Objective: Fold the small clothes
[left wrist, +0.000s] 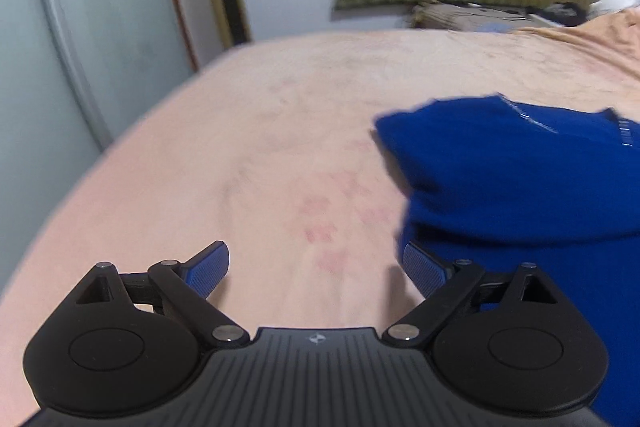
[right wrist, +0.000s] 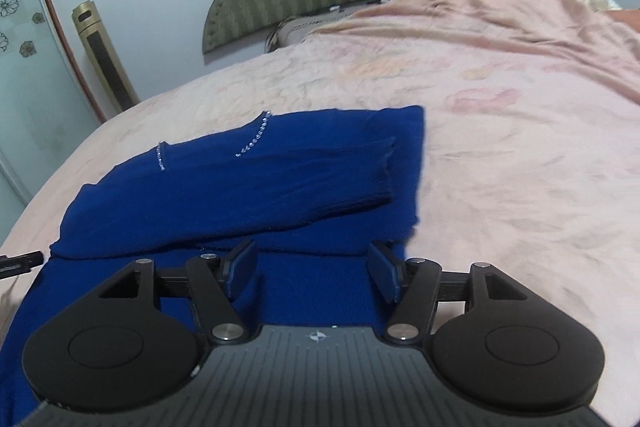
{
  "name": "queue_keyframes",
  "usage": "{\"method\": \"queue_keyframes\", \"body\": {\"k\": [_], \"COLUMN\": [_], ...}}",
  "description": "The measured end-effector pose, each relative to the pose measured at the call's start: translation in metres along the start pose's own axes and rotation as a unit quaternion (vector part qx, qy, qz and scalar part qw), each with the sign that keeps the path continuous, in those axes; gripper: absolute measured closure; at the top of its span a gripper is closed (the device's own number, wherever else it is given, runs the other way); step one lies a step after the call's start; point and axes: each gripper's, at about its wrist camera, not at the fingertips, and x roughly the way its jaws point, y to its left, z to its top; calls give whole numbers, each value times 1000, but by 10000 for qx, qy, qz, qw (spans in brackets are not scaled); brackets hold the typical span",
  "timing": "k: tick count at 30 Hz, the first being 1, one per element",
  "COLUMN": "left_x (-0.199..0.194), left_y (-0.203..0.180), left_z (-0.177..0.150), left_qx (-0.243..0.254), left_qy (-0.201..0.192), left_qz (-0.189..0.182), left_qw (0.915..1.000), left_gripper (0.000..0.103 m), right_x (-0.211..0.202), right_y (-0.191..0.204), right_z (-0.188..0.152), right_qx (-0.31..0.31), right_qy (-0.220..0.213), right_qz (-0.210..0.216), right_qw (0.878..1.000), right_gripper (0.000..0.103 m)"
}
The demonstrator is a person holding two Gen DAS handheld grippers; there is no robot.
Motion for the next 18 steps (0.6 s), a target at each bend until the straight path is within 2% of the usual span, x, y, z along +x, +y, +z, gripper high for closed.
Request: {"method": "queue_keyframes", "body": {"k": [3,6,8,13,14,15,16,18], "left_x": [-6,-13,-25,-45,-49,-52,-55,-59], "left_y": [12,22,23,26,24,21,19,12], "left_z": [-13,-31,-42,-57,-59,-62,-64,-68], "left_qx": [-137,-336,-285,-337,-285,-203,-103,105], "left_qy": [251,503,432,561,564,538,504,394], "left_qz": [-645,-1463,-1788,-2876,-2960,-2947,-2868,-2568], "left_qw": [9975,9874,9825,9555,9531,9539,9566,9656], "left_gripper": [8,8,8,8,8,8,9,36], "right_x": [-14,-26,-35,-57,-60,-63,-64,-66], "right_y": [-6,-13,-18,-13,-9,-5,-3,-2], "right_z": [-10,-23,-32,-51,-55,-58,-61,-65], "right_qx": [-40,-67,-43,-267,-347,-415,-459,-523], "right_qy": [14,140,256,565,621,650,651,562], "right_qz": [-157,-309,-172,592,724,799,765,479], "right_qw": [9999,9994,9995,9963,9948,9938,9939,9959], "right_gripper": [36,35,34,34,43,54,60,87]}}
